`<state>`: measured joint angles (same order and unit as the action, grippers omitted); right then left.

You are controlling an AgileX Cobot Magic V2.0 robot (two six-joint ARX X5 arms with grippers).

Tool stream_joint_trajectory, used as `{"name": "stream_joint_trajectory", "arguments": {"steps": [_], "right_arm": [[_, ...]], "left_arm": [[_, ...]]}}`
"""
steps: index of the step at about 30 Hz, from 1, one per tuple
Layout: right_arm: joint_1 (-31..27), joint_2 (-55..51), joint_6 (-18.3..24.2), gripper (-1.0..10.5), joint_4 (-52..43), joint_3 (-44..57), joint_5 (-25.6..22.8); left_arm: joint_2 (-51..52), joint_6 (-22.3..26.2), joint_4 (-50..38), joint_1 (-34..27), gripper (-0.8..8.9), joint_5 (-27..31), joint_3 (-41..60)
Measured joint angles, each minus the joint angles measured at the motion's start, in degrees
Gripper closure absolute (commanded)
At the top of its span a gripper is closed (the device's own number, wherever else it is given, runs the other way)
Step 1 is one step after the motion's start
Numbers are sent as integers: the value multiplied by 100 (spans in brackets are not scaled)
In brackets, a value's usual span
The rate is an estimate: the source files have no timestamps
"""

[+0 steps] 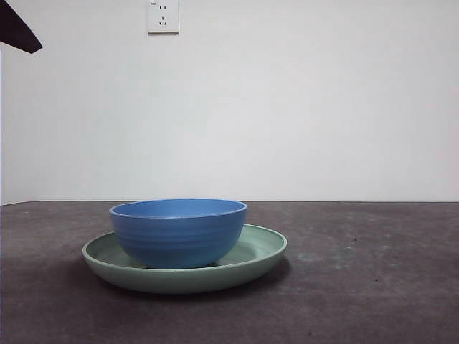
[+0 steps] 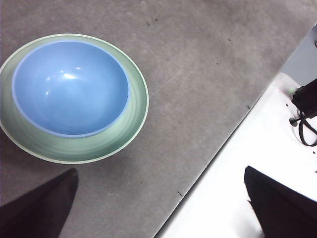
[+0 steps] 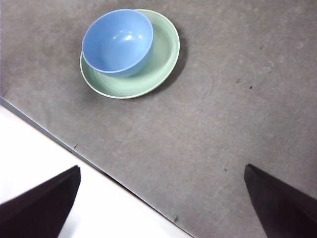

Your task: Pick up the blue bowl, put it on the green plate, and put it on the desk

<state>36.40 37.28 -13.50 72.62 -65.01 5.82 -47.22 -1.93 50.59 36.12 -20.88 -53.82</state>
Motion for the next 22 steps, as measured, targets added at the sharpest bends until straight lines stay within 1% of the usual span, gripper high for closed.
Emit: {"name": "stream_joint_trajectory", "arguments": {"steps": [1, 2, 3, 4, 5, 6, 22], "right_arm": [[0, -4, 0, 523, 0, 0, 2], [0, -2, 0, 696, 2, 0, 17], [0, -2, 2, 900, 7, 0, 35], [2, -2, 13, 933, 9, 0, 39], [4, -2, 24, 913, 4, 0, 37], [4, -2, 28, 921, -2, 0, 35], [4, -2, 63, 922, -131, 2, 20]], "left_arm": [[0, -24, 0, 0, 474, 0, 0], [0, -31, -2, 0, 637, 0, 0], [0, -39, -2, 0, 817, -2, 0], [-2, -52, 2, 0, 784, -2, 0], [0, -55, -2, 0, 802, -2, 0], [-2, -55, -4, 0, 807, -2, 0], [-2, -61, -24, 0, 807, -2, 0]]}}
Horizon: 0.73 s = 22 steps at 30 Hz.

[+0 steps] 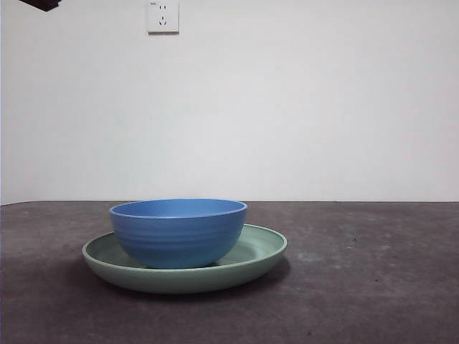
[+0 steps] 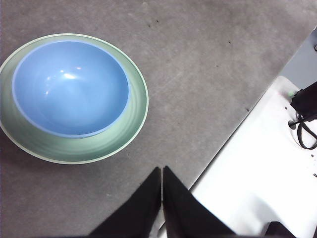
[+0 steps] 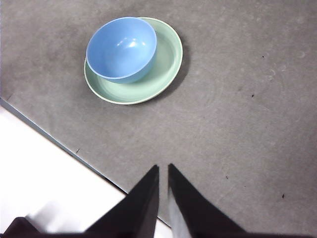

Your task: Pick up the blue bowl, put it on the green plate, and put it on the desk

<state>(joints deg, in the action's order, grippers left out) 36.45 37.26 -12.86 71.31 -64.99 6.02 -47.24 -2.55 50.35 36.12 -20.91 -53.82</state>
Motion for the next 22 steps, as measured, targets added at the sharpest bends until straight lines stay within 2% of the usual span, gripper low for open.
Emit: {"name": "stream_joint_trajectory", "arguments": {"steps": [8, 14, 19, 22], "right_arm": [[0, 0, 0, 922, 0, 0, -2], [0, 0, 0, 922, -9, 0, 0], [0, 0, 0, 922, -13, 0, -2], [0, 0, 0, 922, -15, 0, -2]], "left_arm": [[-7, 4, -7, -92, 807, -7, 0], [256, 4, -321, -846, 807, -9, 328], [1167, 2, -1744, -1934, 807, -4, 1600], [1908, 7, -2935, -2503, 807, -4, 2693]]}}
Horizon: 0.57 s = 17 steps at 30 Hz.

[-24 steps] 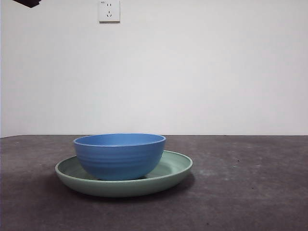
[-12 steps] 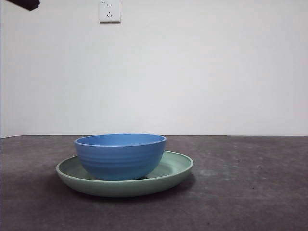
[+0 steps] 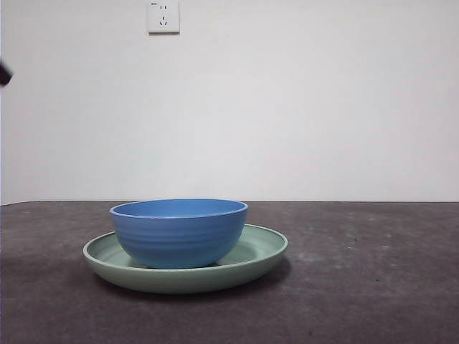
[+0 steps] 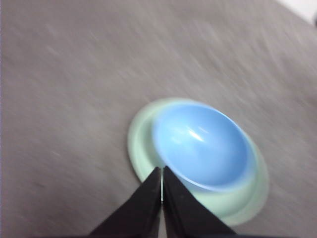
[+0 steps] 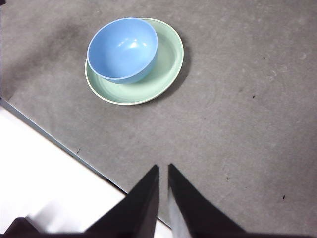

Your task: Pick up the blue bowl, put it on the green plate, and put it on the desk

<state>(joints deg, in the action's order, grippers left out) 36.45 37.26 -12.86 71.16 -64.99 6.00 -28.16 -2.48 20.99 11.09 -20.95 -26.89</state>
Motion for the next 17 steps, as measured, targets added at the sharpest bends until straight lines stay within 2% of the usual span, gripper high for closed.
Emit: {"name": "stream_joint_trajectory", "arguments": {"steps": [2, 5, 9, 17], "right_arm": [[0, 0, 0, 922, 0, 0, 0], [0, 0, 0, 922, -2, 0, 0], [0, 0, 0, 922, -2, 0, 0], [0, 0, -2, 922, -4, 0, 0]], "left_arm": [[479, 20, -750, -315, 807, 24, 688], [1117, 31, -1609, -643, 807, 455, 1554], [1727, 4, -1639, -734, 807, 1036, 2173], [2361, 2, -1617, -734, 807, 1204, 2503]]}}
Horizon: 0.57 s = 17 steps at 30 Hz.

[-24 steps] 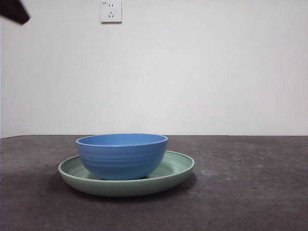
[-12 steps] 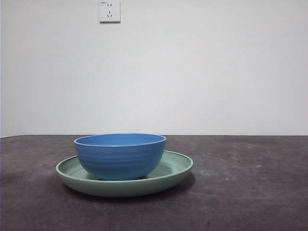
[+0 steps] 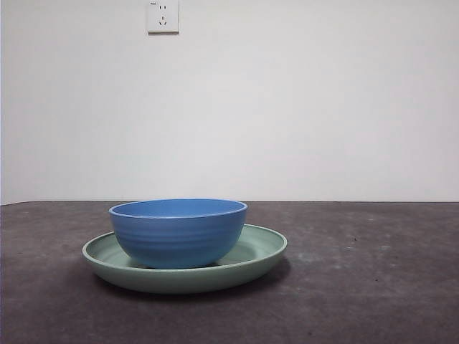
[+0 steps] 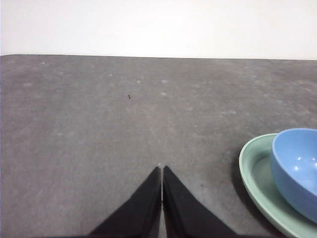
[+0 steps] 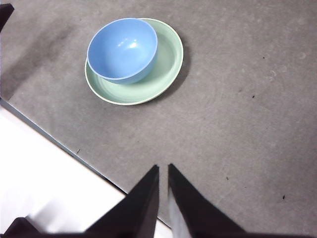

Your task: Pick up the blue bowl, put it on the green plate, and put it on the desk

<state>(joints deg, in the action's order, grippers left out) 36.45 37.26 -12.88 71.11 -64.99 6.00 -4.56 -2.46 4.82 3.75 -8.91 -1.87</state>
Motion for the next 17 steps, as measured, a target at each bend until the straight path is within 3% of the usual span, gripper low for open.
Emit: {"name": "stream_joint_trajectory", "arguments": {"steps": [7, 17], "right_arm": [[0, 0, 0, 922, 0, 0, 0], [0, 0, 2, 922, -13, 0, 0]], "left_arm": [[431, 0, 498, -15, 807, 13, 0], [431, 0, 507, -50, 807, 28, 0]]}}
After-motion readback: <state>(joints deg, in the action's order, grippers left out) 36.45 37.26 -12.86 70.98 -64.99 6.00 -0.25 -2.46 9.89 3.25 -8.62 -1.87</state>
